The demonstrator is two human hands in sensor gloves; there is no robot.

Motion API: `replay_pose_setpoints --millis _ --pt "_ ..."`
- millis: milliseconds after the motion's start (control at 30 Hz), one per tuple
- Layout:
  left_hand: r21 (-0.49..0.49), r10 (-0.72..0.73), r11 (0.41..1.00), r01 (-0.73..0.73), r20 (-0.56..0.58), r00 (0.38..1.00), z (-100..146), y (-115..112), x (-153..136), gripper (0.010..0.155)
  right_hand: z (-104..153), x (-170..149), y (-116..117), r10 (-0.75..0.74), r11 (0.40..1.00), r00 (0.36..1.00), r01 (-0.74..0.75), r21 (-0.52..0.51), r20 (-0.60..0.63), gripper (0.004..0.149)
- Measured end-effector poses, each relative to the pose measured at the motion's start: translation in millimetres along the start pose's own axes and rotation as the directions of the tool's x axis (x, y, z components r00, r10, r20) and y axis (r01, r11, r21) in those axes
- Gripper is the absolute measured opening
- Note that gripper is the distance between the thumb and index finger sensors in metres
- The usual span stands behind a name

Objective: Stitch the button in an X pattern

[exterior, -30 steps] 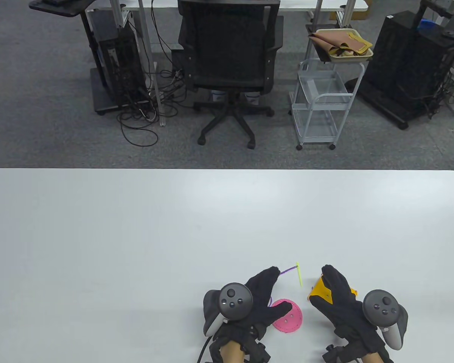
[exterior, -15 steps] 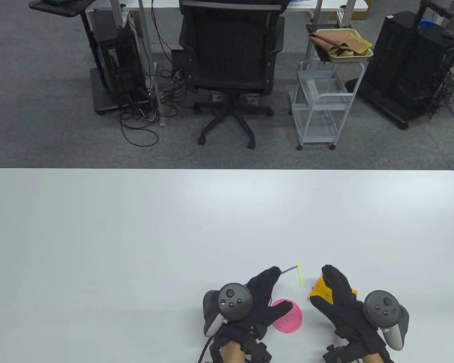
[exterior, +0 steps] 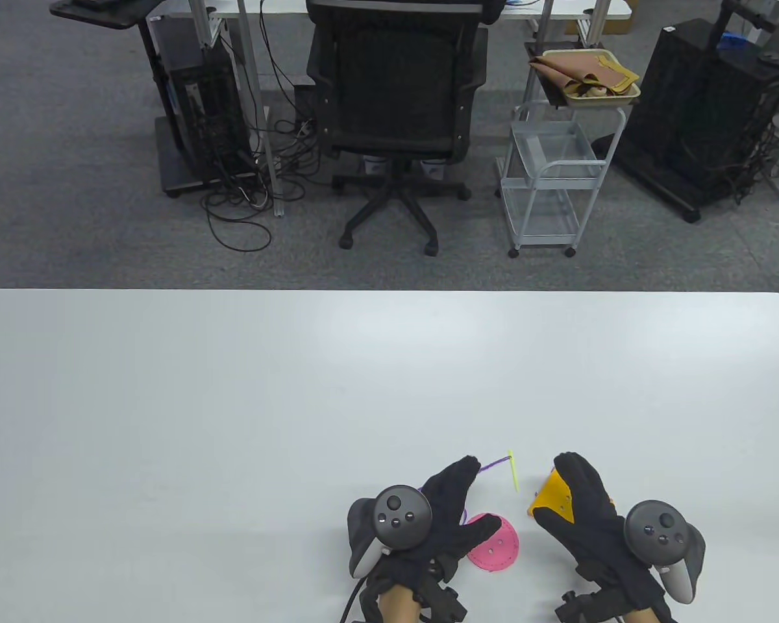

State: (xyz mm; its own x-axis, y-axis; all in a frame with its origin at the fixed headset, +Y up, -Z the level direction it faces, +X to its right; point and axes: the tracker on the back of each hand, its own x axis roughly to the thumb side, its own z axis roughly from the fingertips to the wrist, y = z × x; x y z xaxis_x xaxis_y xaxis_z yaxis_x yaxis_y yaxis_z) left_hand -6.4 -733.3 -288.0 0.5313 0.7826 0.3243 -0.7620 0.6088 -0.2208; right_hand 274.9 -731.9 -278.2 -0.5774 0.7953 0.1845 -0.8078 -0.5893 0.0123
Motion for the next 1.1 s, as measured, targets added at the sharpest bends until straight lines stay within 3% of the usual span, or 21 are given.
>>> replay_pose_setpoints --millis 267,600,1100 --pt "0.003 0.010 1.000 -0.010 0.000 1.000 -0.1 -0.1 -0.1 0.083 -2.1 -20.7 -24.1 0.069 0.991 0.979 -0.089 -0.098 -0.191 0.090" --pt "0.005 0.011 1.000 -0.011 -0.004 1.000 0.0 0.2 -0.4 0.083 -11.0 -56.8 -21.1 0.173 0.982 0.877 -0.188 0.010 -0.448 0.091" --pt "-0.018 -0.005 1.000 0.005 -0.017 1.000 -0.8 -2.7 0.2 0.083 -15.0 -83.5 -15.9 0.325 0.945 0.717 -0.277 0.176 -0.617 0.089"
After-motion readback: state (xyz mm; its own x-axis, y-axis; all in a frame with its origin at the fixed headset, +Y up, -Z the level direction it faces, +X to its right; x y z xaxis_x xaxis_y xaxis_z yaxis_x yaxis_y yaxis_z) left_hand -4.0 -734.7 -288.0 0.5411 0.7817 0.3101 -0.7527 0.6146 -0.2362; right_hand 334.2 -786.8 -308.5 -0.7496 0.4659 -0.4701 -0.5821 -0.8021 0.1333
